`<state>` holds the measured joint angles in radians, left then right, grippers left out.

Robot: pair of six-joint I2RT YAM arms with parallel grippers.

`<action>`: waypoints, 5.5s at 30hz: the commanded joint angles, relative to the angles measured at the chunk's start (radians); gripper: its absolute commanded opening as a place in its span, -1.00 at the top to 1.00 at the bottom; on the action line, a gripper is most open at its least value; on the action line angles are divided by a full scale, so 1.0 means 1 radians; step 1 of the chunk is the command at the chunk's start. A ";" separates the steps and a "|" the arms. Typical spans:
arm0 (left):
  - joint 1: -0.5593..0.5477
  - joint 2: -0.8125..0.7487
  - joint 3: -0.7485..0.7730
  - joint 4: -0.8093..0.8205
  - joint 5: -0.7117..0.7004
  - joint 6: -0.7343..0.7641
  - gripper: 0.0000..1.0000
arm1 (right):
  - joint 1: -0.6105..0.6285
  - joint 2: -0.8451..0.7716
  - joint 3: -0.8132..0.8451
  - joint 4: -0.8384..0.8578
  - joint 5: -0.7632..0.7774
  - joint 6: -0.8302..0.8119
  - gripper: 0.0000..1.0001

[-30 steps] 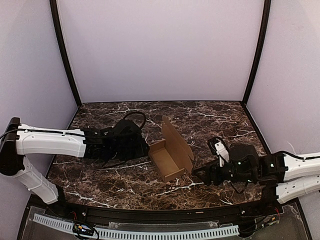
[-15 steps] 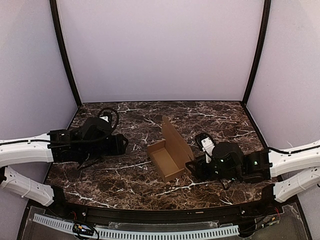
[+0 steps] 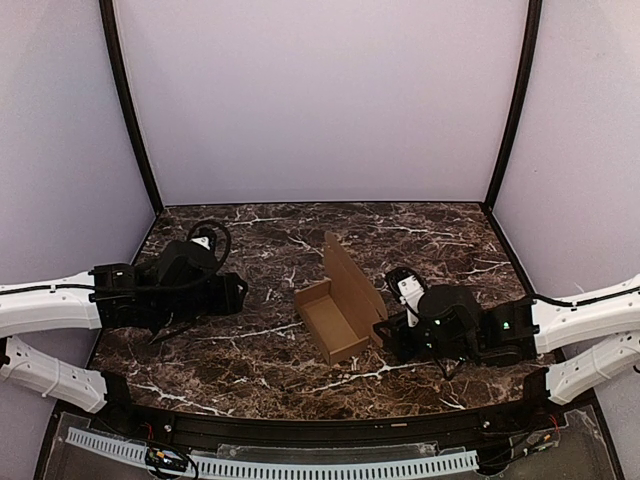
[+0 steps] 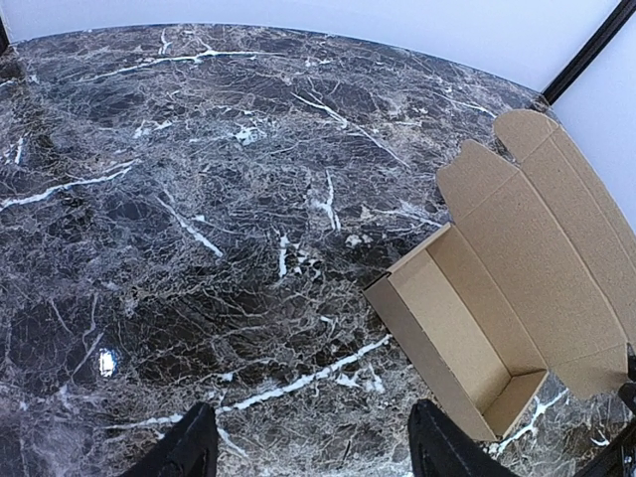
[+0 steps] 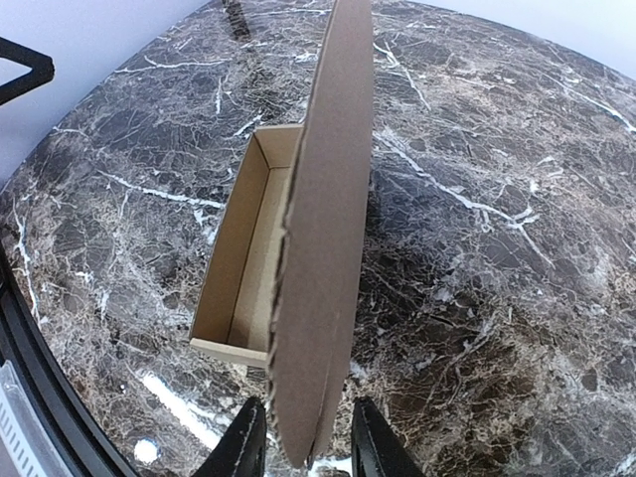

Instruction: Fold the paper box

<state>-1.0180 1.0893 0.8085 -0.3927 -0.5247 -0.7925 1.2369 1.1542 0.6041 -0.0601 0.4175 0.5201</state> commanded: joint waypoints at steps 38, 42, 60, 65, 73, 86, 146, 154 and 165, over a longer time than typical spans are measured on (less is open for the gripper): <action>0.018 -0.242 0.030 0.057 0.465 0.604 -0.79 | -0.133 -0.193 0.104 -0.069 -0.531 -0.603 1.00; 0.017 -0.308 0.041 -0.007 0.517 0.639 -0.78 | -0.139 -0.166 0.169 -0.165 -0.651 -0.653 1.00; 0.018 -0.484 0.074 -0.238 0.802 0.650 -0.48 | -0.155 -0.199 0.320 -0.401 -0.871 -0.719 1.00; 0.017 -0.470 0.044 -0.175 0.892 0.641 -0.29 | -0.155 -0.187 0.342 -0.400 -0.874 -0.709 1.00; 0.017 -0.395 0.042 -0.163 0.939 0.654 -0.02 | -0.156 -0.183 0.355 -0.403 -0.878 -0.706 1.00; 0.017 -0.444 0.057 -0.174 0.876 0.671 0.21 | -0.156 -0.166 0.349 -0.409 -0.879 -0.708 1.00; -0.006 0.142 0.022 0.389 0.424 0.381 0.98 | -0.032 0.327 0.458 0.019 0.033 -0.210 1.00; -0.019 0.220 0.030 0.441 0.332 0.318 0.98 | -0.017 0.413 0.491 0.084 0.093 -0.105 1.00; -0.019 0.330 0.082 0.422 0.190 0.189 0.98 | 0.018 0.434 0.434 0.113 0.151 -0.090 1.00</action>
<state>-1.0061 1.4067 0.8249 -0.0681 -0.3557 -0.5514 1.2102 1.5936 1.0538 -0.0944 0.6540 0.4099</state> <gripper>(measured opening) 0.011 0.004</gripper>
